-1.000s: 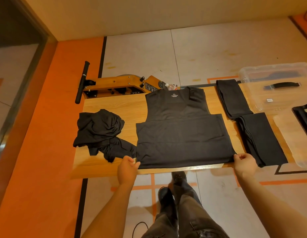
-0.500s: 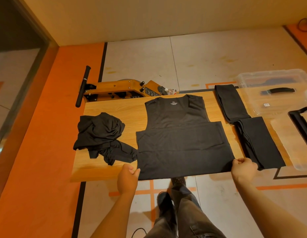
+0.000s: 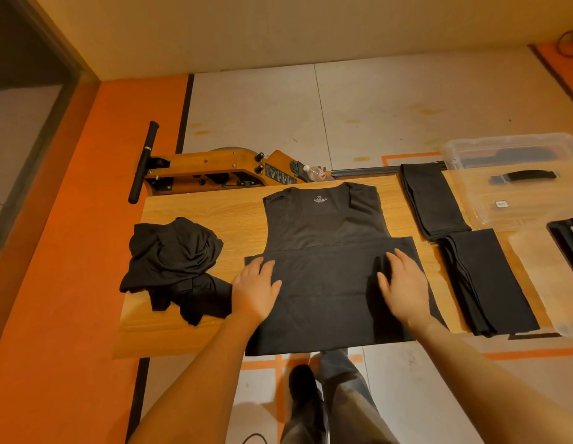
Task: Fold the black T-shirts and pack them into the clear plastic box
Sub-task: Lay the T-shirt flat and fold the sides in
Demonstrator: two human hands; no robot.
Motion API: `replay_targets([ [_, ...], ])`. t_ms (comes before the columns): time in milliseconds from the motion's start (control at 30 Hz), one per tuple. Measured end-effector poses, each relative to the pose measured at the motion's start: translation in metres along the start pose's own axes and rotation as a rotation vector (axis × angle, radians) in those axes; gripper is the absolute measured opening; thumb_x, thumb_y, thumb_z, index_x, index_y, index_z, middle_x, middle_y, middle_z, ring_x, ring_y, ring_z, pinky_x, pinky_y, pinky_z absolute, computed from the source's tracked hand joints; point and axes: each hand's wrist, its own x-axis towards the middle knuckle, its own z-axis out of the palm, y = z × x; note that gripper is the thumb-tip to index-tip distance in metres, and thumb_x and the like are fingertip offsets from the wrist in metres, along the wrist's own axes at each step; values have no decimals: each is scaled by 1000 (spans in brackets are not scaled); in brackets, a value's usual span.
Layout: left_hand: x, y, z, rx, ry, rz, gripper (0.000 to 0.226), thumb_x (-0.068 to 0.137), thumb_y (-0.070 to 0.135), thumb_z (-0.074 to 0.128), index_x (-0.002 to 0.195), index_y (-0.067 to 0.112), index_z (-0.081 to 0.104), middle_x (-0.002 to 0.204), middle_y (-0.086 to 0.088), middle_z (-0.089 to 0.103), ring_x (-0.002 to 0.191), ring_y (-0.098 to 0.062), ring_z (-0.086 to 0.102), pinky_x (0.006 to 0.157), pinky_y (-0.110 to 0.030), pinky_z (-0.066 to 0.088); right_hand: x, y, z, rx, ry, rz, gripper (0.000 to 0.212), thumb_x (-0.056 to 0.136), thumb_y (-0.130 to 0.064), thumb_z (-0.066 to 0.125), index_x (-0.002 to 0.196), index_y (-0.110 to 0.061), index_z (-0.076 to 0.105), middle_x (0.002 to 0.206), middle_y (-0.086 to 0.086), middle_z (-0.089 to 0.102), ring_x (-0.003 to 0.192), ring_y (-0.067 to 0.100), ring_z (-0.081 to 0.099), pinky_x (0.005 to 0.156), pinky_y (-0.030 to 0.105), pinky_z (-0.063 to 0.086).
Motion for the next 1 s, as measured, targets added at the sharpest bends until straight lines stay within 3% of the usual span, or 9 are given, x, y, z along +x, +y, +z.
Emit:
replay_targets([
  [100,30,14,1,157,-100,113,62,101,46,36,154,23,14,161,-6,9,148,-23,10,118,-39,16,25,-11,11,-79,-70,-151,58,93,-29,63,144,-9,45,152,12,40,141,30,36,115,44,31],
  [233,57,30,13,220,-123,106,69,101,50,29,154,19,-1,162,-6,-5,149,-22,-4,121,-39,7,54,-24,19,-129,-103,-278,57,95,-31,58,145,-8,43,155,14,36,145,30,30,118,42,26],
  [500,99,38,35,155,-53,1,82,96,60,30,154,12,-3,162,-6,-12,149,-22,-10,122,-40,6,115,-21,29,-151,-174,-365,60,99,-40,50,149,-9,36,158,12,29,148,28,22,120,40,20],
  [667,101,33,36,235,-58,-22,83,95,64,17,150,12,-15,159,-7,-21,147,-22,-18,119,-39,-3,129,-13,28,-165,-184,-421,70,97,-54,38,151,-8,33,160,13,25,149,29,20,119,42,17],
  [767,97,33,38,254,-51,-51,81,94,64,16,147,13,-19,159,-8,-20,146,-23,-19,119,-39,-3,135,-10,26,-176,-176,-430,80,92,-63,23,149,-8,37,158,14,29,147,31,24,118,44,19],
  [867,102,40,36,230,-15,-65,81,95,62,21,151,13,-11,160,-8,-17,147,-23,-16,119,-40,-1,145,-10,23,-158,-150,-421,75,94,-60,26,142,-8,48,151,15,41,140,33,37,115,46,27],
  [1000,120,57,32,245,-13,63,79,97,60,23,151,14,-13,161,-6,-16,148,-22,-15,120,-39,-2,165,-14,20,-115,-123,-439,65,97,-51,28,136,-5,54,145,17,49,135,35,44,111,48,33],
])
